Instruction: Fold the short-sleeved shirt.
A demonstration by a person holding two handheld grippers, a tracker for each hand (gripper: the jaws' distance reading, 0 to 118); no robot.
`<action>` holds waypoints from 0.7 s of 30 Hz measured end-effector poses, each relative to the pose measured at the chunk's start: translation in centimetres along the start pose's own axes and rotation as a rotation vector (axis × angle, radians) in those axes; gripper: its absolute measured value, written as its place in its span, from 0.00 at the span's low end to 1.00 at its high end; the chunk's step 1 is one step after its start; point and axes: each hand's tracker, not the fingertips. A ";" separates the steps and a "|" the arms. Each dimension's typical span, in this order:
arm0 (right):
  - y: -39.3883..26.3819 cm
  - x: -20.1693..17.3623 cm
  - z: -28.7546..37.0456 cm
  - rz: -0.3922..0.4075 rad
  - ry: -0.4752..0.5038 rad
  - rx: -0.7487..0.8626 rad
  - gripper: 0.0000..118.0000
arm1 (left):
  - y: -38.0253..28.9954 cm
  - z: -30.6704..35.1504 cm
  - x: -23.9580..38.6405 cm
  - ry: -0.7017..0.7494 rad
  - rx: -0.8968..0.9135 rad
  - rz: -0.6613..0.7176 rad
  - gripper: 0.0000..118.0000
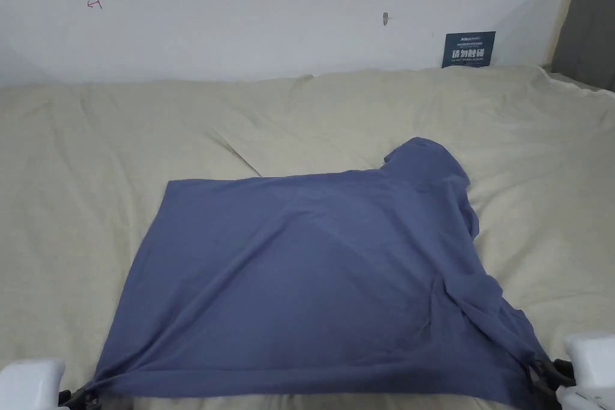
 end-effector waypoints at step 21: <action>15.1 3.6 -6.5 -0.151 0.104 0.141 0.00 | 12.9 -7.1 1.1 0.051 0.006 -0.061 0.03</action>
